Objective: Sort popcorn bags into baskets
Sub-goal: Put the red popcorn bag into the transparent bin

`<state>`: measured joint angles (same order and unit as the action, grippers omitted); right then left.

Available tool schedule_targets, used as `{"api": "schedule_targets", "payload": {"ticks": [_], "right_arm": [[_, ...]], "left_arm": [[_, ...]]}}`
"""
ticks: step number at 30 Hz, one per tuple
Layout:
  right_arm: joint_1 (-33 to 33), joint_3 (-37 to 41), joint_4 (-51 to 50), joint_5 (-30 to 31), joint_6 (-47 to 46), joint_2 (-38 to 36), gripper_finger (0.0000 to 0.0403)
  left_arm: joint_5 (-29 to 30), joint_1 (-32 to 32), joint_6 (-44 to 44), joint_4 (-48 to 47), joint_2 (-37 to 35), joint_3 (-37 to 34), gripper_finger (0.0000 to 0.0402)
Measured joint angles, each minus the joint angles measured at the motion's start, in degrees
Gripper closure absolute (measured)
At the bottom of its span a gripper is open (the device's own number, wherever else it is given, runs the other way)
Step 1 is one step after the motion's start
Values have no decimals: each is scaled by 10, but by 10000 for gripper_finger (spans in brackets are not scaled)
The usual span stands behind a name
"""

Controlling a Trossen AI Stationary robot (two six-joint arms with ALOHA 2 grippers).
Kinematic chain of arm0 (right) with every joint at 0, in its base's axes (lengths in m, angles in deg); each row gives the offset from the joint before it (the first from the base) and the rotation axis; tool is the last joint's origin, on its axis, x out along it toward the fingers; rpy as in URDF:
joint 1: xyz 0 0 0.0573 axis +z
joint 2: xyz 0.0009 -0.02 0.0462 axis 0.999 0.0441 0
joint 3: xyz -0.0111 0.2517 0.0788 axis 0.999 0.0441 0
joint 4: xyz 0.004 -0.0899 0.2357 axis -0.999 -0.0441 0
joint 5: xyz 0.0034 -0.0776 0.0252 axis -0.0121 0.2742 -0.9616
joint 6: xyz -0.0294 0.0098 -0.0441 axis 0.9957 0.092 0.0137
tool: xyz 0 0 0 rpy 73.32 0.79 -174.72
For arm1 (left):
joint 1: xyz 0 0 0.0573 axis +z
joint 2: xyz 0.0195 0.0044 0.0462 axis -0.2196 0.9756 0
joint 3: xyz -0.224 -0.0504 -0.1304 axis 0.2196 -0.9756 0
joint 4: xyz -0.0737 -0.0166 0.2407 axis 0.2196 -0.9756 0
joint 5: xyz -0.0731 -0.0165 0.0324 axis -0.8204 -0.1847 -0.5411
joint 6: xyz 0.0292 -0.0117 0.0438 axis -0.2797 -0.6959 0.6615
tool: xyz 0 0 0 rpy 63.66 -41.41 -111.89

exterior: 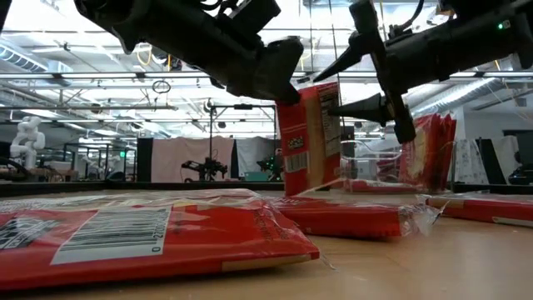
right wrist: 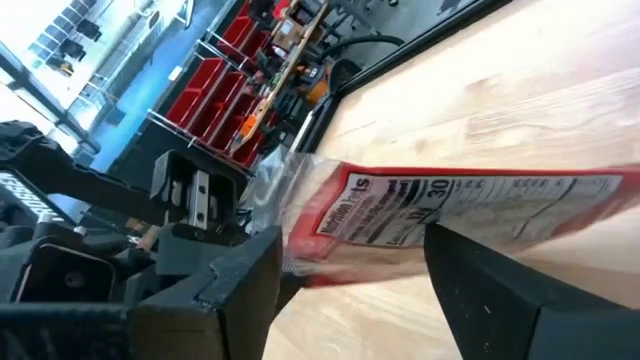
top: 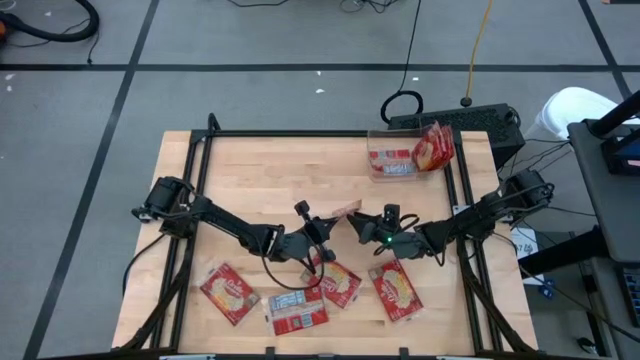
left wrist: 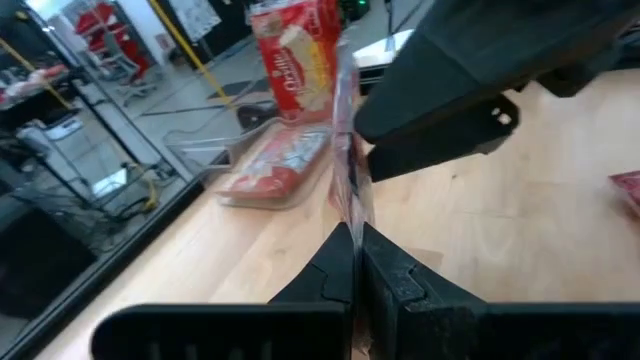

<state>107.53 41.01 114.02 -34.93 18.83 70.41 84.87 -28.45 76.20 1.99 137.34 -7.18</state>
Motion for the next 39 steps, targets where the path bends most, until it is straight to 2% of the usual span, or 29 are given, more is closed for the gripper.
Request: {"api": "schedule_targets", "payload": {"ticks": [5, 10, 14, 20, 27, 33, 39], "right_arm": [[-1, 1, 18, 0, 14, 0, 154], [5, 1, 23, 0, 24, 0, 154], [7, 1, 1, 0, 26, 0, 154], [7, 1, -15, 0, 27, 0, 154], [7, 1, -14, 0, 78, 0, 155], [7, 1, -26, 0, 79, 0, 205], [6, 1, -44, 0, 86, 0, 287]], "left_arm": [[-29, 2, -13, -1, 0, 0, 394], [-84, 2, -9, -1, 0, 0, 393], [-94, 3, -9, -1, 0, 0, 393], [-176, 22, -15, 0, 0, 0, 392], [-185, 23, -8, 0, 0, 0, 391], [-214, 23, -8, 1, 0, 0, 379], [-218, 22, -16, 2, 0, 0, 312]]}}
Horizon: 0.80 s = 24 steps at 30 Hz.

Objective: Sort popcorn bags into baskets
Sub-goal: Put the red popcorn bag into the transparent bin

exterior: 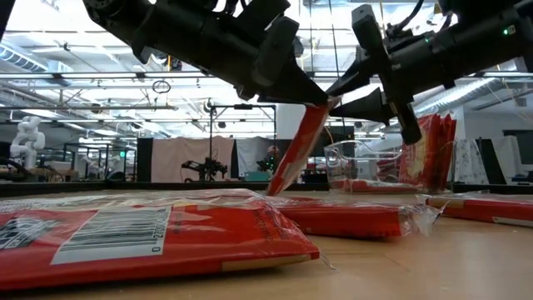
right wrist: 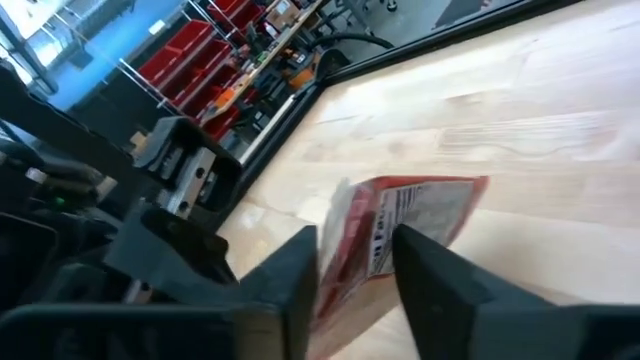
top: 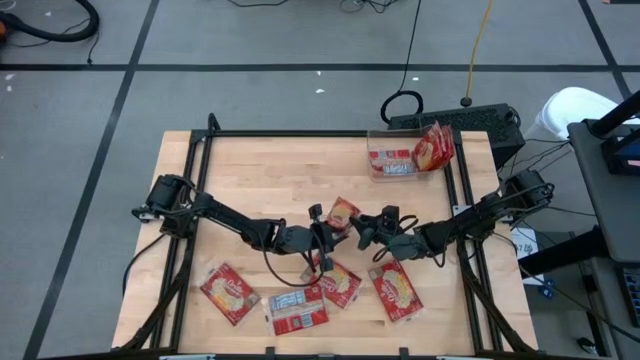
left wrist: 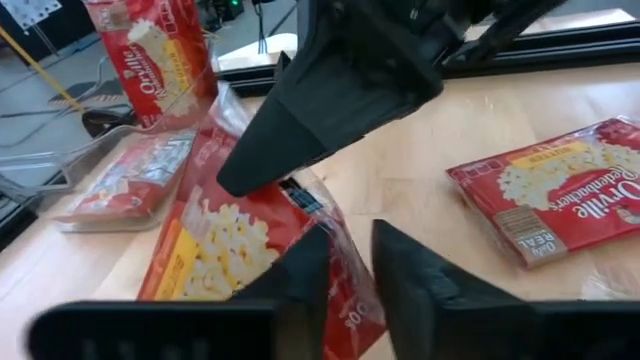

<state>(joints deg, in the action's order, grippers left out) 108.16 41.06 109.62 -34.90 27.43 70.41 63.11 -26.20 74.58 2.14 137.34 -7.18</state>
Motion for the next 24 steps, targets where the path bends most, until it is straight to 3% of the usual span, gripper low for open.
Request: {"api": "schedule_targets", "payload": {"ticks": [7, 13, 18, 24], "right_arm": [[0, 0, -18, -6, 43, 0, 358], [-5, 0, -60, -52, 83, -45, 399], [-9, 0, -200, -56, 76, -131, 402], [-16, 0, -295, -26, 103, -233, 402]], "left_arm": [[-21, -14, -12, 0, 0, 0, 192], [74, -28, -25, 1, -20, -1, 109], [113, -29, -2, -21, -54, 0, 91], [141, -3, 21, -80, -99, 0, 121]]}}
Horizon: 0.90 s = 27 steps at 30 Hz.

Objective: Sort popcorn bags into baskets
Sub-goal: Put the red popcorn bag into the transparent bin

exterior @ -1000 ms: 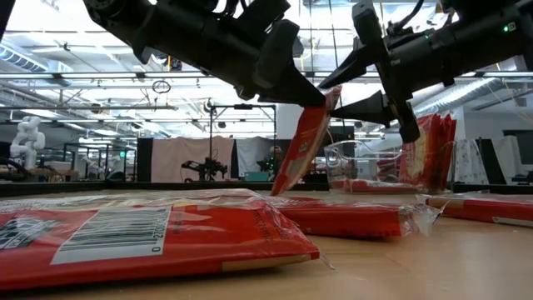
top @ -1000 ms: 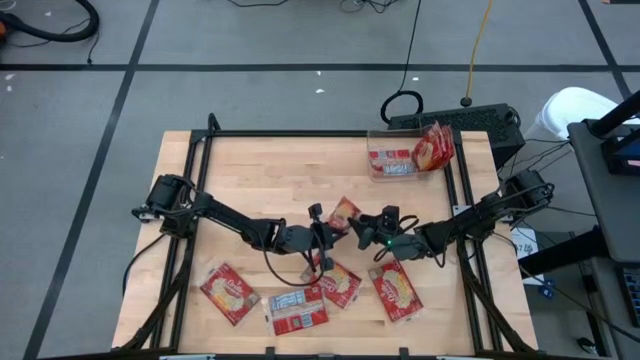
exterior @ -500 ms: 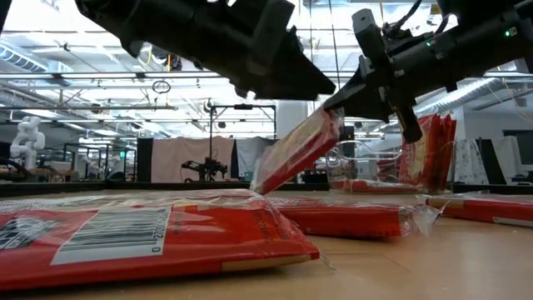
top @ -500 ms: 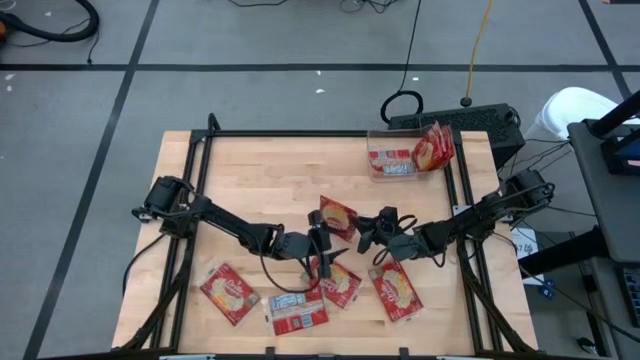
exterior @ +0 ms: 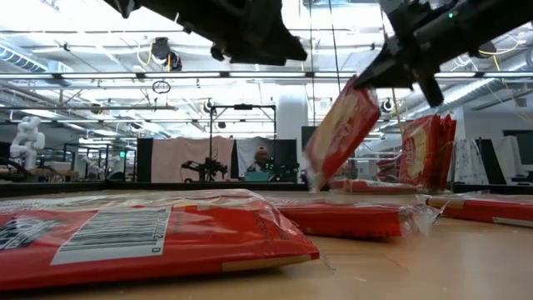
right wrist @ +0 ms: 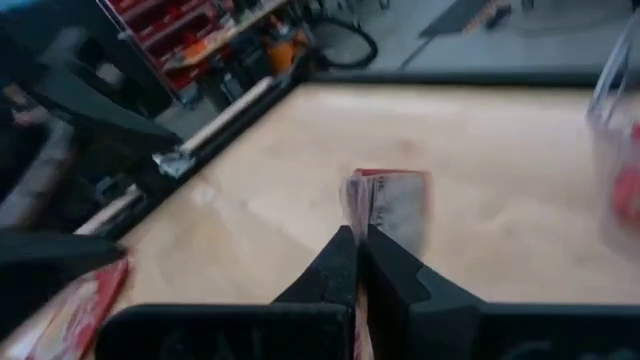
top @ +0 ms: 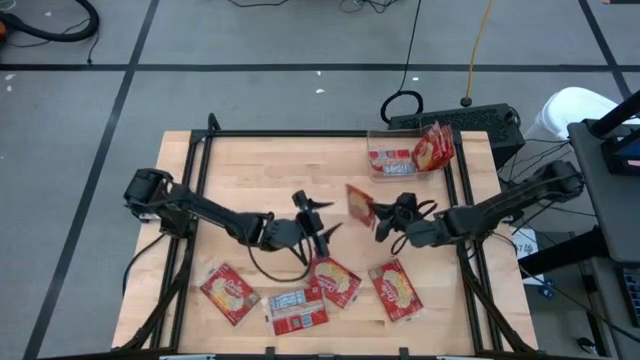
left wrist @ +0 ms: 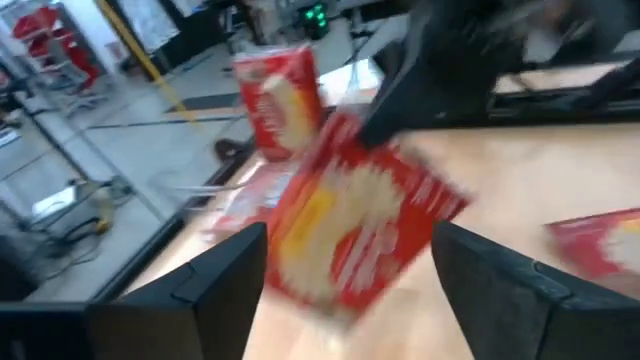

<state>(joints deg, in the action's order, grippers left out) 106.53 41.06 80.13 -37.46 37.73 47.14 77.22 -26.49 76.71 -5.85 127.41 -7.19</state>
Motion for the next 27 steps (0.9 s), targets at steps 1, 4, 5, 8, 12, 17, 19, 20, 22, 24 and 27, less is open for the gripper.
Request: {"api": "schedule_targets", "payload": {"ticks": [1, 4, 5, 8, 12, 17, 19, 20, 22, 24, 27], "right_arm": [[-2, 0, -1, 4, 15, -16, 402], [-7, -9, -4, 14, 71, -57, 403], [-8, -16, -5, 14, 90, -69, 403], [-8, -52, -25, 15, 142, -95, 403], [-8, -123, -116, 33, 199, -112, 403], [-15, -199, -214, 41, 236, -118, 403], [-15, -211, -216, 37, 262, -118, 403], [-15, -213, -210, 29, 277, -118, 403], [-15, -214, -190, 28, 308, -118, 403], [-15, -214, -165, 29, 343, -118, 403], [-15, -214, -120, 29, 382, -117, 403]], "left_arm": [[0, 8, 0, -20, -5, 0, 129], [0, 37, -15, -63, -9, -1, 150], [0, 47, -23, -79, -9, 0, 156], [-3, 76, -53, -126, -9, -1, 175], [-22, 100, -89, -177, -9, -1, 196], [-33, 108, -94, -172, -9, -1, 219], [-42, 108, -94, -149, -9, -1, 225], [-57, 108, -97, -131, -9, -1, 227], [-103, 110, -109, -92, -9, -1, 228], [-172, 113, -125, -41, -8, -1, 225], [-273, 114, -154, 68, 12, 0, 215]]}}
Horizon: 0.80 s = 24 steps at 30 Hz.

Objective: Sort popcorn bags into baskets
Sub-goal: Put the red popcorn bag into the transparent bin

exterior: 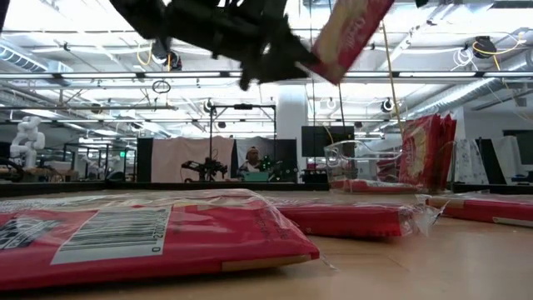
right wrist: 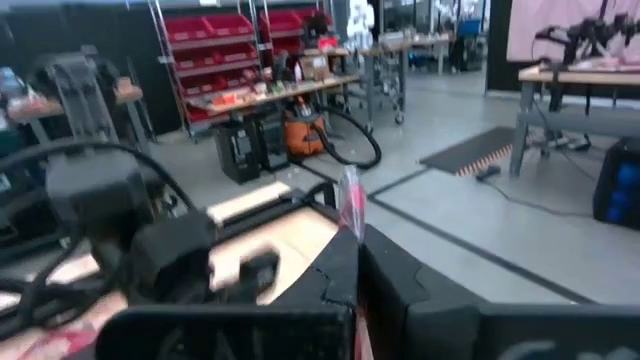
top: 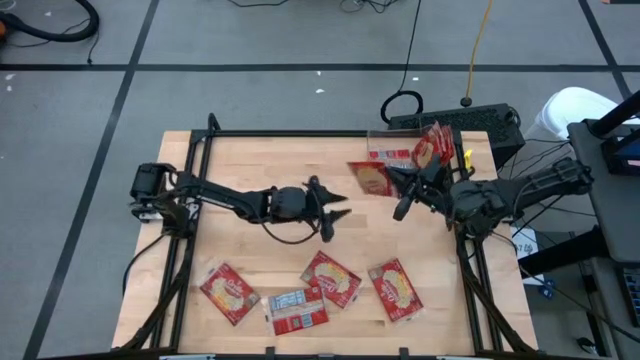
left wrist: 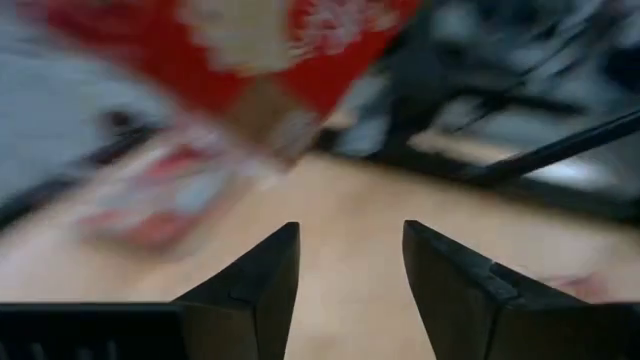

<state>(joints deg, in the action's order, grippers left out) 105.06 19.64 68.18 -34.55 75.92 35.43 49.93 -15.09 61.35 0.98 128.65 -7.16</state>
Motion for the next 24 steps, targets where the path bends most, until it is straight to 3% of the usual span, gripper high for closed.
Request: {"api": "schedule_targets", "payload": {"ticks": [5, 14, 19, 24], "right_arm": [[7, 0, 81, 1, 54, 11, 403], [38, 0, 160, 1, 97, 22, 403], [39, 0, 172, 1, 99, 42, 403], [39, 0, 179, 1, 97, 55, 403]], "left_arm": [[-115, -1, -55, 198, 67, 0, 192], [-154, -11, -67, 411, 181, 23, 132], [-208, -7, -108, 419, 243, 114, 123], [-191, -7, -101, 406, 278, 176, 138]]}}
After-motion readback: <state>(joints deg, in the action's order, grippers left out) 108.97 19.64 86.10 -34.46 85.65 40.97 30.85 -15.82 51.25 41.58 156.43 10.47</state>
